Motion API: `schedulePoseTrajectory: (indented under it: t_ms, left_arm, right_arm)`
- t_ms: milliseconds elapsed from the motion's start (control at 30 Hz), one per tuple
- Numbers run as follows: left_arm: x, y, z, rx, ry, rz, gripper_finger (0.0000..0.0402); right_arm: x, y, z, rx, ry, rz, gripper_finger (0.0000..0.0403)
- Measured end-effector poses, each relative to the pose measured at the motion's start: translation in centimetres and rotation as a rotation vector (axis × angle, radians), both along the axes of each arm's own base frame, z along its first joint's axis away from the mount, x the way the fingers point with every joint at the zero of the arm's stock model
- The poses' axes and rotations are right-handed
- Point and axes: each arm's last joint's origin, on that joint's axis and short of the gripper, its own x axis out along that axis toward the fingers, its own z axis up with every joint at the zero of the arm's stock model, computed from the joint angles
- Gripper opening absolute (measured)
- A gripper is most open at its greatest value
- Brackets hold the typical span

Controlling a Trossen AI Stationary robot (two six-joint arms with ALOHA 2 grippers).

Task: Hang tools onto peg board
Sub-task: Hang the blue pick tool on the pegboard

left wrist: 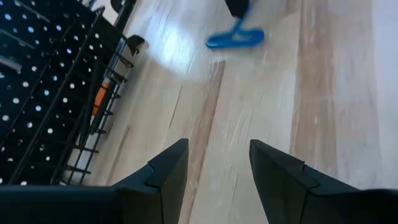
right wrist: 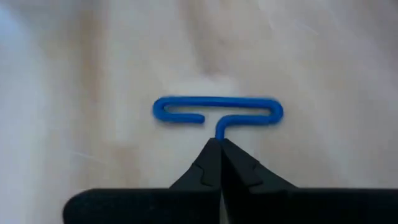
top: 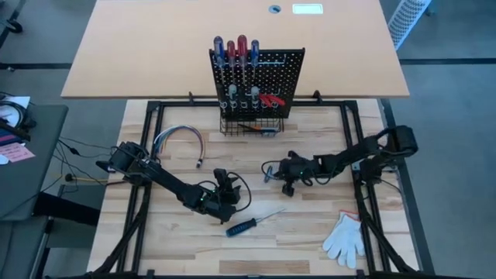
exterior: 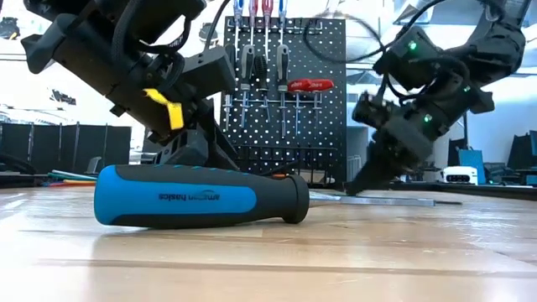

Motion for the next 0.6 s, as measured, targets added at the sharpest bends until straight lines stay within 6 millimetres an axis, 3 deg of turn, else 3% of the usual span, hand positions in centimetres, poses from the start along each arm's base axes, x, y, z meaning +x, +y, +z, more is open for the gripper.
schedulePoseTrajectory:
  t_ms: [167,333,467,600]
  left_arm:
    - [0.3,-0.1,0.3,0.009,-0.022,-0.019,0.0164]
    - [0.3,-0.1,0.3,0.01,-0.021,-0.02,0.0164]
    - [0.3,-0.1,0.3,0.017,-0.013,-0.023,0.0164]
    - [0.3,-0.1,0.3,0.017,-0.011,-0.025,0.0164]
  right_arm:
    - [1.5,0.6,0.5,0.045,-0.2,0.065,0.0001]
    - [1.7,0.6,1.1,0.062,-0.191,0.05,0.0008]
    - [0.7,1.3,2.1,0.096,-0.078,0.043,0.0054]
    - [-1.1,3.7,3.0,0.097,0.017,0.073,0.0112]
